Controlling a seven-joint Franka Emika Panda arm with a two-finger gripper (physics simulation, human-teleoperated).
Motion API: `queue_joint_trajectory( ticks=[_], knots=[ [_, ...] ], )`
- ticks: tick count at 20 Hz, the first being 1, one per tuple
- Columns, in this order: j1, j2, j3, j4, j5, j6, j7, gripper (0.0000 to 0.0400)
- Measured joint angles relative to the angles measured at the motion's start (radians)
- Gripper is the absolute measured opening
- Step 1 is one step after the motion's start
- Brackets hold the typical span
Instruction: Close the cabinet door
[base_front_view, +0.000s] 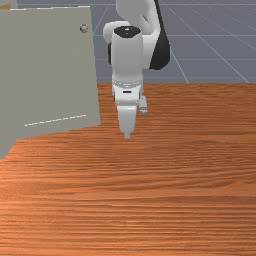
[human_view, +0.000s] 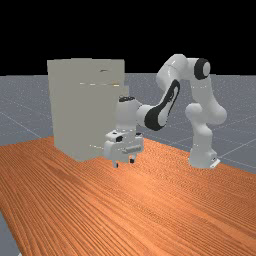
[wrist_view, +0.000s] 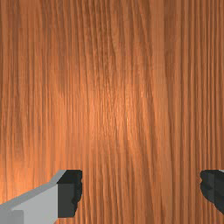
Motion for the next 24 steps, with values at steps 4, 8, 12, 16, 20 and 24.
queue_joint_trajectory(
  ticks=[4, 8, 12, 16, 20, 24],
  knots=[
    [0.001, -0.002, -0.037, -0.027, -0.035, -0.024, 0.052, 0.0366],
    [0.052, -0.173, -0.162, -0.396, -0.088, 0.163, 0.61, 0.0087],
    [0.138, -0.199, -0.249, -0.453, -0.088, 0.152, 1.301, 0.0012],
    [0.159, -0.199, -0.266, -0.457, -0.086, 0.145, 1.455, 0.0002],
    [0.161, -0.218, -0.283, -0.51, -0.097, 0.146, 1.457, 0.0],
    [0.13, -0.234, -0.351, -0.554, -0.111, 0.149, 1.398, 0.0]
  ],
)
